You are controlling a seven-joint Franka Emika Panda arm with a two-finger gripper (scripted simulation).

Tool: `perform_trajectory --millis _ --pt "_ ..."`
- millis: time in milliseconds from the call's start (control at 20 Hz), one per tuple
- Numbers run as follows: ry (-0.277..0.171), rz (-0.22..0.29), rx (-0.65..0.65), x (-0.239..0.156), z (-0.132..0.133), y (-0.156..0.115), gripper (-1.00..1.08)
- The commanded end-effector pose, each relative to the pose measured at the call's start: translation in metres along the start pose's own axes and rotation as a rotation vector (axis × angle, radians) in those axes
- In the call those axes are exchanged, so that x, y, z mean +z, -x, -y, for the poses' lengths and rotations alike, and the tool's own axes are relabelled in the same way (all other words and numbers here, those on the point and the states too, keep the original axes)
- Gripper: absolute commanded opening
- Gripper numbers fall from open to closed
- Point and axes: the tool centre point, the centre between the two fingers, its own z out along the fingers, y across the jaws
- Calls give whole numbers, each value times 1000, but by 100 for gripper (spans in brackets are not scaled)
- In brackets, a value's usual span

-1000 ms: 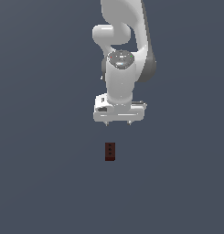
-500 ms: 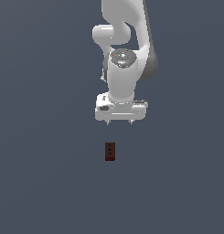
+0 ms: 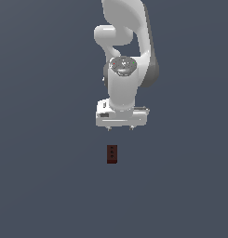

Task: Pick up the object and move it to a goal position.

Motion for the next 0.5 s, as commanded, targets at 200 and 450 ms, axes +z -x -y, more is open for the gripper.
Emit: perform_trajectory --millis 200,450 --pt "6 -1 -5 26 -12 -22 100" --pt "12 -1 -11 55 -25 -42 100"
